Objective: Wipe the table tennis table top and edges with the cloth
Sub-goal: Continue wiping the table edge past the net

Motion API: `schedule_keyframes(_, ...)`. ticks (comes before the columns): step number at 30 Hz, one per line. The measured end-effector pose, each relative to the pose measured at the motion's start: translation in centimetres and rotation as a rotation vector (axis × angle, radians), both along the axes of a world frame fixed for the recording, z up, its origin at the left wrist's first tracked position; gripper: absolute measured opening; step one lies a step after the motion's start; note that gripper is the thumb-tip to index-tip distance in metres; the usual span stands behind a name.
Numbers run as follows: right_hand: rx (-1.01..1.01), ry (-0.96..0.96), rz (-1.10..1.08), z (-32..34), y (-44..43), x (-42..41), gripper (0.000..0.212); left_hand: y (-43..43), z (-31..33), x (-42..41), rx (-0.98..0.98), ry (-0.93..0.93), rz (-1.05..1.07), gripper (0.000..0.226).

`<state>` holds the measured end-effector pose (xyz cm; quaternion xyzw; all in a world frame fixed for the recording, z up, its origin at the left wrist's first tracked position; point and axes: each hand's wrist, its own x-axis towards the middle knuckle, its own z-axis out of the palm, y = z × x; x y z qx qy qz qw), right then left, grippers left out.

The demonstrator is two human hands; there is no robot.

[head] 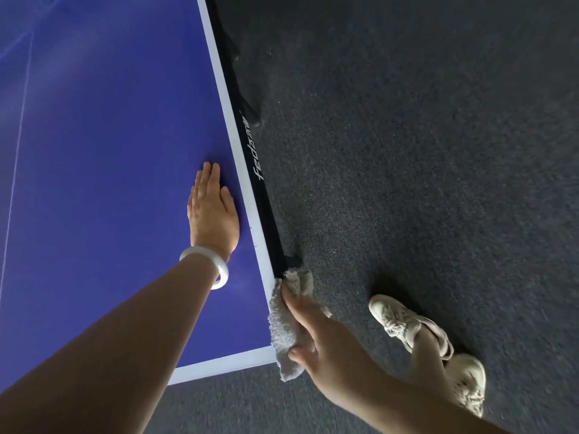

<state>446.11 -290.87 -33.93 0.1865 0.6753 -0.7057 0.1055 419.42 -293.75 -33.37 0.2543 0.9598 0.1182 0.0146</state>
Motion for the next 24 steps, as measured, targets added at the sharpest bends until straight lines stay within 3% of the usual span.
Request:
schedule_keyframes(6,0.117,-0.072,0.002,1.4,-1.4,-0.8,0.085,0.1,-0.1,-0.3,-0.004,0.015,0.000,0.049)
schedule_keyframes(12,-0.031,-0.130,-0.184,2.1,0.4,-4.1,0.078,-0.3,-0.3,-0.5,0.009,-0.001,0.009,0.050)
schedule_keyframes(17,-0.118,-0.165,-0.201,3.5,-2.1,-1.9,0.091,-0.1,-0.3,-0.4,0.001,-0.007,0.011,0.050)
schedule_keyframes(21,-0.036,-0.037,-0.223,1.9,0.4,-6.0,0.070,-0.2,-0.1,-0.2,0.001,-0.016,0.017,0.050)
schedule_keyframes(24,-0.133,-0.009,-0.223,0.7,3.5,-10.2,0.065,-0.1,0.0,-0.1,0.000,-0.024,0.016,0.050)
